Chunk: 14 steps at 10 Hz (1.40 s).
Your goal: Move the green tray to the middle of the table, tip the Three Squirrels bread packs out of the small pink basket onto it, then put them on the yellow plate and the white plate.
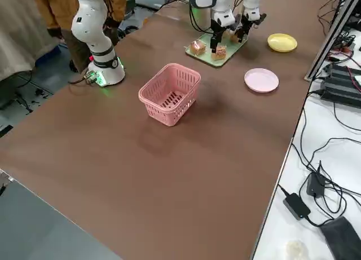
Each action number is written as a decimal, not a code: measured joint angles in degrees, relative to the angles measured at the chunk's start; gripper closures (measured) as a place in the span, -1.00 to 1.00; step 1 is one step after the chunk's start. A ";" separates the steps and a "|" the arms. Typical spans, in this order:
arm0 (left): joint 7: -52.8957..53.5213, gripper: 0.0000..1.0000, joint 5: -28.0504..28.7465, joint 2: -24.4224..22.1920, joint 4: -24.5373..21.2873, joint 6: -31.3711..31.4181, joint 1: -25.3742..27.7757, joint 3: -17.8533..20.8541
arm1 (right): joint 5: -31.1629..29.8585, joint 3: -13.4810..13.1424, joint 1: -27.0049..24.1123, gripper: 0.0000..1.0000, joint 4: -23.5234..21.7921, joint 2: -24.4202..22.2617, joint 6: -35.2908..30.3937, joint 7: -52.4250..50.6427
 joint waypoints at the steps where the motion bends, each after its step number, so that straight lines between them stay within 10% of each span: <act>1: -0.01 -1.00 0.00 0.03 0.12 0.01 0.00 0.00 | 0.01 0.00 1.40 -0.91 -0.03 1.71 2.30 2.62; 14: -0.19 -1.00 0.05 1.83 4.48 -9.43 -0.86 -0.46 | -9.49 -0.10 10.90 -0.96 11.56 16.69 5.38 -0.66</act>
